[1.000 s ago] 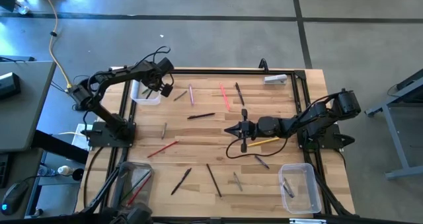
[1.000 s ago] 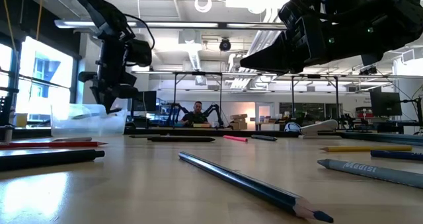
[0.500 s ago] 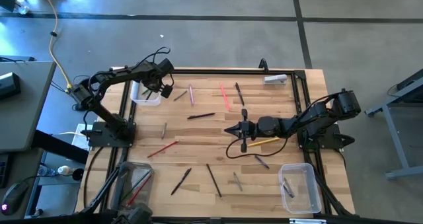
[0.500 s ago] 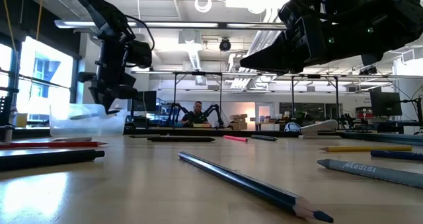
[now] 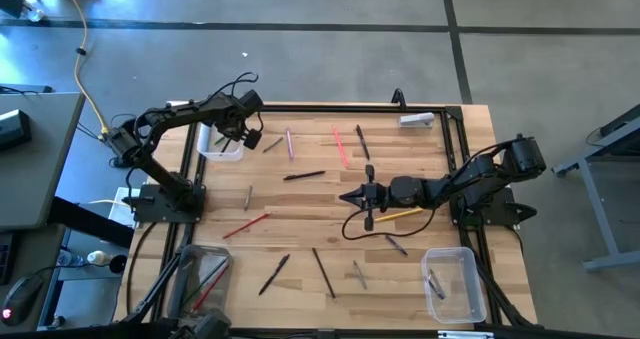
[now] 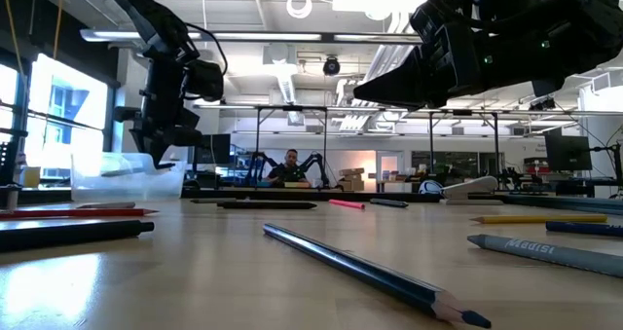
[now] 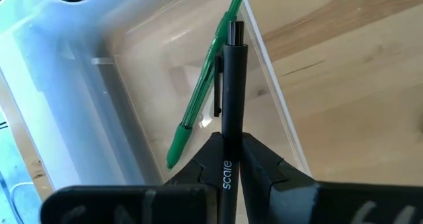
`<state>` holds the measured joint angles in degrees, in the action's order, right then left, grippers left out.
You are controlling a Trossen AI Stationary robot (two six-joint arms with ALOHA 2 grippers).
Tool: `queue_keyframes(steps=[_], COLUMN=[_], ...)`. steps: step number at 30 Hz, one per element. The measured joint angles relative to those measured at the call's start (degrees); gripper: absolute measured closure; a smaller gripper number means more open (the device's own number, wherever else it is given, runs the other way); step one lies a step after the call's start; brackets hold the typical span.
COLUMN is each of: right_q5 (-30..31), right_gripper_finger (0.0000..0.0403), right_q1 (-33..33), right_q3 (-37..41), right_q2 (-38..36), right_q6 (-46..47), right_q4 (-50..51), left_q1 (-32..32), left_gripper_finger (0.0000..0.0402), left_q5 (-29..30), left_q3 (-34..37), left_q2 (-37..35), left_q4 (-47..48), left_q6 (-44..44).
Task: Sort crayons/erasers/pens/pencils in bins
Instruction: Put the middle left black pen into the top transparent bin, then put the pink pencil into the black bin
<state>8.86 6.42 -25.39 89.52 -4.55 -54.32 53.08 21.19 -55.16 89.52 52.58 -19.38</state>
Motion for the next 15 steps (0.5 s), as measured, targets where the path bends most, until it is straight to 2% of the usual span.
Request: queue_keyframes(steps=[15], right_q5=[-0.01], right_gripper_finger=[0.0403], right_q1=[0.00], right_q3=[0.00], right_q2=[0.00], right_q6=[-0.40], right_q4=[-0.01], left_q1=[0.02], left_gripper_finger=[0.0338], left_q5=[0.12], left_q3=[0.00], left_q2=[0.00], left_q4=[-0.07], left_q6=[-0.03])
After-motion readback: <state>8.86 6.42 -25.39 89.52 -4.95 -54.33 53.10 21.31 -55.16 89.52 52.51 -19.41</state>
